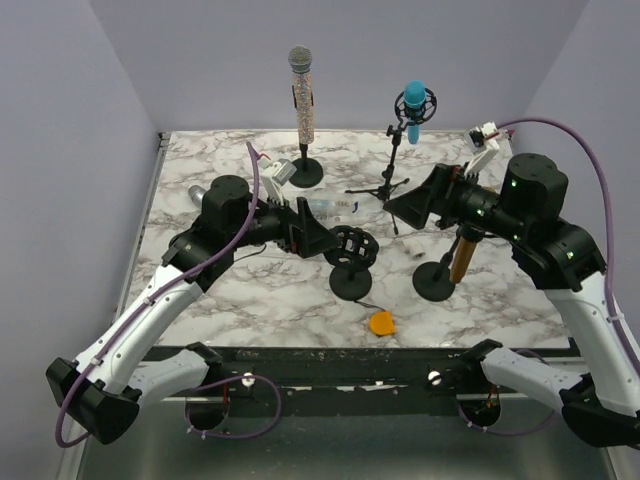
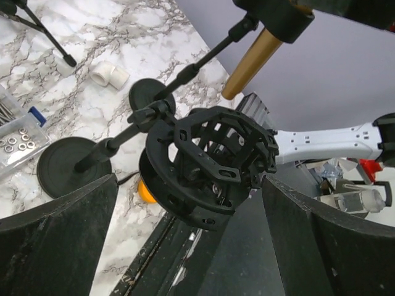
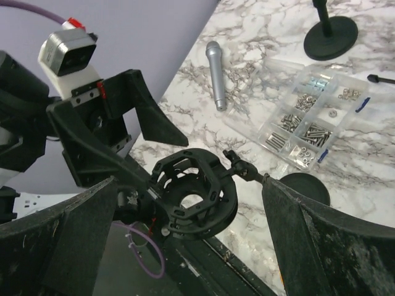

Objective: Remove the microphone from the stand

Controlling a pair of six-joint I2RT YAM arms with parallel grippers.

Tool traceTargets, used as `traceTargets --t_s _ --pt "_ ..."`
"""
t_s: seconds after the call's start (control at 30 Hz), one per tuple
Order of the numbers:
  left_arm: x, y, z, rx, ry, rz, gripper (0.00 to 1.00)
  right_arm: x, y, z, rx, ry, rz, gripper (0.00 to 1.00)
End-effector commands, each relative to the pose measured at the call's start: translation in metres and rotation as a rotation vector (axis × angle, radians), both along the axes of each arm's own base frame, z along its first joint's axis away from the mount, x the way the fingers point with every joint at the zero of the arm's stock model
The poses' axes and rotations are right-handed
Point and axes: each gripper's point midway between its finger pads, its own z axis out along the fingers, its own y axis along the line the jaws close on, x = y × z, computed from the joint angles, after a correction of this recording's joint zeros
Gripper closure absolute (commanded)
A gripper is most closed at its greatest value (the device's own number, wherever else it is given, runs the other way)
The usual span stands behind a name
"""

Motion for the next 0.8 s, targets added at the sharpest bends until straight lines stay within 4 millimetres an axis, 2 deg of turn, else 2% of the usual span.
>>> traceTargets --t_s 0.0,0.17,0.33,0.4,0.47,0.6,0.77 --pt "-0.004 0.003 0.004 0.052 -0.066 0.034 0.05 0.011 0.008 0.002 0.018 0.029 -0.007 0.04" --pt "-0.007 0.001 0.009 0.049 -0.073 0.044 0.10 0.032 0.022 -0.028 -0.075 0.125 0.014 0.19" --pt "-0.006 0.000 0.005 0.072 -0.068 0.059 0.13 0.047 0.022 -0.041 -0.239 0.133 -0.022 0.27" --pt "-0.005 0.000 0.002 0.076 -0.064 0.065 0.11 0.052 0.025 -0.046 -0.290 0.135 -0.014 0.30" --pt "-0.006 0.000 0.001 0.077 -0.065 0.071 0.07 0.058 0.029 -0.059 -0.354 0.160 -0.003 0.34" --pt "-0.009 0.003 0.002 0.075 -0.074 0.074 0.06 0.064 0.036 -0.081 -0.459 0.188 0.010 0.43" --pt "-0.011 0.006 0.003 0.080 -0.082 0.083 0.02 0.064 0.044 -0.107 -0.540 0.222 0.064 0.44"
